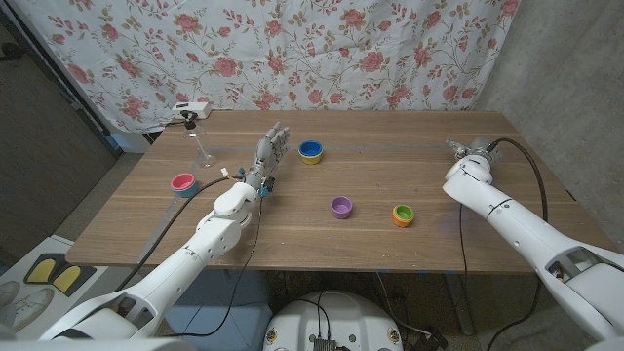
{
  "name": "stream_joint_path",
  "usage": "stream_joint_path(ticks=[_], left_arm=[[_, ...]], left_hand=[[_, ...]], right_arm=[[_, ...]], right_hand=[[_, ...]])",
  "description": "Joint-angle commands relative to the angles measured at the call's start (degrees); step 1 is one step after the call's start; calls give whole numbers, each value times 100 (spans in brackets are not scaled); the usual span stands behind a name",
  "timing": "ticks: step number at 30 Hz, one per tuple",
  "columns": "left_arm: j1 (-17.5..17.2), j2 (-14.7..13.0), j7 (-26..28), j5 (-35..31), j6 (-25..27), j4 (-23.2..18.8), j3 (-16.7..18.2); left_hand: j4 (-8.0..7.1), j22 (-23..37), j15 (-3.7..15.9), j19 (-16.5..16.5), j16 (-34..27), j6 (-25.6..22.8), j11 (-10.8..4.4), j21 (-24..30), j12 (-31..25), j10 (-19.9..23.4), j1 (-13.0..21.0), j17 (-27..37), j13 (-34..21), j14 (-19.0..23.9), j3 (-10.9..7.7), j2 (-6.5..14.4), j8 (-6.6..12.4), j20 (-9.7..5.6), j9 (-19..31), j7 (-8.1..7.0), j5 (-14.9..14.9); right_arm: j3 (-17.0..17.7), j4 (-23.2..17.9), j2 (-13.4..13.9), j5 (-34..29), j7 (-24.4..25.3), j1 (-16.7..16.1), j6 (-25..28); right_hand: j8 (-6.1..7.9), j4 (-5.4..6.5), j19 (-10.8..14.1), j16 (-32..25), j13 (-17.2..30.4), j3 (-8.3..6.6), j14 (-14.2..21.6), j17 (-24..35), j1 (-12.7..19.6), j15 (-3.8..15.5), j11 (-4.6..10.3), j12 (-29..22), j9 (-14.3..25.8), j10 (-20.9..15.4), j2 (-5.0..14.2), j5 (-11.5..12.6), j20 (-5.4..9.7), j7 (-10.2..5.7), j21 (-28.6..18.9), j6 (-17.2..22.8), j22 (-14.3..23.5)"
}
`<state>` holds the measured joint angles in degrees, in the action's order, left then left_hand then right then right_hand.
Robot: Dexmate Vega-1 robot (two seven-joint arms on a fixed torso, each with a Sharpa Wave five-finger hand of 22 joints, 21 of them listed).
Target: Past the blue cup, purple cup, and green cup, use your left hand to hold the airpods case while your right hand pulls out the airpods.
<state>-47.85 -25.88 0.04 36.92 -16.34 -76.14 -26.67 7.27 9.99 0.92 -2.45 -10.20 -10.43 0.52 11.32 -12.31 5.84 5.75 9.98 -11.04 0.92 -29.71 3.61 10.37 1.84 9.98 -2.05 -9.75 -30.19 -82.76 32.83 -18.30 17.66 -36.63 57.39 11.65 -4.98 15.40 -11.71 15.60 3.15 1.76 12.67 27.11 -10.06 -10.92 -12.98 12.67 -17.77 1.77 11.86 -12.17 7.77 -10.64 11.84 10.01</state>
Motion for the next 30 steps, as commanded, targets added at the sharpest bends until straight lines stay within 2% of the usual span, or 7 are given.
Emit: stream_joint_path(ticks=[1, 4, 7, 10, 12, 20, 30], left_arm=[[32, 44, -72, 35, -72, 112, -5], [42, 48, -94, 34, -74, 132, -18], [26, 33, -98, 59, -58, 113, -7], [18, 17, -93, 70, -58, 105, 9], [24, -2, -67, 40, -51, 97, 8], [74, 17, -113, 57, -38, 152, -11], [115, 30, -152, 87, -53, 229, -7]], left_hand=[[9, 13, -16, -44, -36, -23, -3, -6, -15, 43, -17, 17, -29, 50, -43, 22, 13, 16, 19, 16, -31], [7, 13, -13, -45, -36, -24, -14, -6, -19, 56, -12, 17, -29, 49, -50, 33, 14, 15, 19, 22, -32], [7, 13, -18, -45, -35, -27, -8, -6, -19, 57, -9, 17, -29, 50, -54, 42, 16, 14, 19, 29, -33], [7, 13, -15, -46, -35, -28, -24, -6, -17, 55, -7, 17, -29, 49, -58, 46, 16, 14, 19, 35, -33], [7, 13, -13, -47, -34, -30, -16, -6, -16, 53, -6, 16, -29, 48, -59, 48, 17, 12, 19, 34, -33], [7, 14, -11, -48, -35, -29, -7, -6, -16, 55, -4, 16, -29, 50, -62, 50, 17, 5, 19, 42, -32], [9, 13, -11, -50, -34, 5, 6, -6, -15, 58, -6, 17, -29, 50, -61, 44, 4, 3, 18, 34, -29]], right_arm=[[-76, 234, -132, -56, -32, 167, 101], [-44, 271, -153, -43, -8, 174, 78], [-39, 324, -178, -35, -5, 195, 78], [-24, 387, -214, -15, 9, 213, 50], [-49, 451, -243, -20, 2, 251, 65], [-133, 670, -391, -114, 160, 332, 84], [-181, 835, -471, -170, 196, 417, 127]], right_hand=[[42, -49, -53, -45, 50, -25, 2, 10, 94, -71, -17, -61, 17, -4, 32, -20, -7, 416, -23, -50, 8], [0, -85, -61, -55, 98, -51, 6, 9, 147, -79, -45, -98, 21, -64, 43, -52, -3, 409, -29, -216, 8], [-31, -120, -55, -63, 139, -88, 2, 7, 210, -75, 22, -114, 24, -87, 75, -73, -2, 393, -37, -373, 8], [-31, -133, -49, -62, 152, -105, -9, 6, 237, -84, 30, -118, 25, -94, 90, -80, 0, 397, -40, -407, 7], [-88, -173, -40, -72, 186, -134, -4, 2, 301, -82, 22, -124, 20, -113, 98, -97, -1, 365, -46, -657, 6], [-118, -199, -34, -95, 223, -145, 35, -2, 331, -73, 40, -150, 11, -185, 84, -114, -3, 376, -48, -890, 6], [-116, -218, -32, -94, 259, -158, 22, -5, 357, -108, -1, -111, -4, -95, 75, -123, -3, 366, -49, -1076, 6]])
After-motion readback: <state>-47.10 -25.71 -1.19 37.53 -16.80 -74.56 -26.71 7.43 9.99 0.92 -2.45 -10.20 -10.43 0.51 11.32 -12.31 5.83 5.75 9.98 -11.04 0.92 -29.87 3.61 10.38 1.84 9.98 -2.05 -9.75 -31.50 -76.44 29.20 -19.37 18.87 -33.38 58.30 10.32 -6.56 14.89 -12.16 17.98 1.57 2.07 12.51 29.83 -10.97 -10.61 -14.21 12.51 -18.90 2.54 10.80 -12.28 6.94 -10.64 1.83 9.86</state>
